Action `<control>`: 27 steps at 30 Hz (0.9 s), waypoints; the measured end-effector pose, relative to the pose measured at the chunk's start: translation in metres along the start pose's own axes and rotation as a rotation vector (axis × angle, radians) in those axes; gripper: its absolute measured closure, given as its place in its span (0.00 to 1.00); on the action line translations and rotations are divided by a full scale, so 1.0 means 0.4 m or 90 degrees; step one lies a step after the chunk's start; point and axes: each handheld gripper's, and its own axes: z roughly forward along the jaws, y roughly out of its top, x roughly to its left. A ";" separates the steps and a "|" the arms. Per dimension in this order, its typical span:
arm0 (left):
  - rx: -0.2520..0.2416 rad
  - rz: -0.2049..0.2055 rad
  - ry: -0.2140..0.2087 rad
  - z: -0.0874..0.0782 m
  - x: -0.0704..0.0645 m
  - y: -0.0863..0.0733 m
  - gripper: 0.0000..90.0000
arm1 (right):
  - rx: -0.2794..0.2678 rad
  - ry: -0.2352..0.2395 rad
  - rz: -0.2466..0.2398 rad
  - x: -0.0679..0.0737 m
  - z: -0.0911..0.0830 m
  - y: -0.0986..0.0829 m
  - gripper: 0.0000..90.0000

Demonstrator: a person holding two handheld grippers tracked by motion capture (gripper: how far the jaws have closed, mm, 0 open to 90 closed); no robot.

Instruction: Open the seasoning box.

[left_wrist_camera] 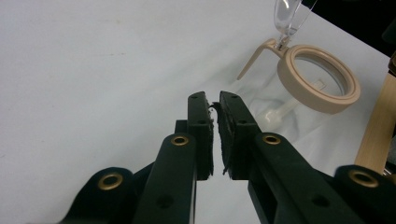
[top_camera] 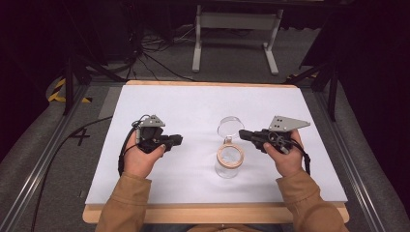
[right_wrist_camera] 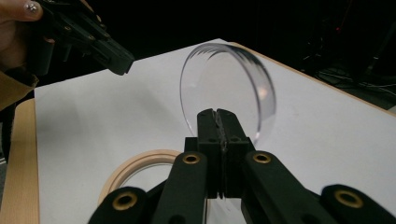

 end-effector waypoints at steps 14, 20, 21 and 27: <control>-0.007 0.004 0.006 -0.040 0.027 0.002 0.88 | -0.007 -0.050 0.028 -0.067 -0.112 -0.012 0.96; -0.008 -0.006 0.019 -0.050 0.053 0.000 0.88 | 0.005 -0.079 0.048 -0.098 -0.147 -0.033 0.92; -0.007 -0.011 0.020 -0.051 0.057 -0.001 0.88 | 0.009 -0.084 0.051 -0.105 -0.153 -0.038 0.92; 0.002 -0.018 0.035 -0.047 0.081 -0.007 0.87 | 0.026 -0.099 0.086 -0.144 -0.184 -0.069 0.85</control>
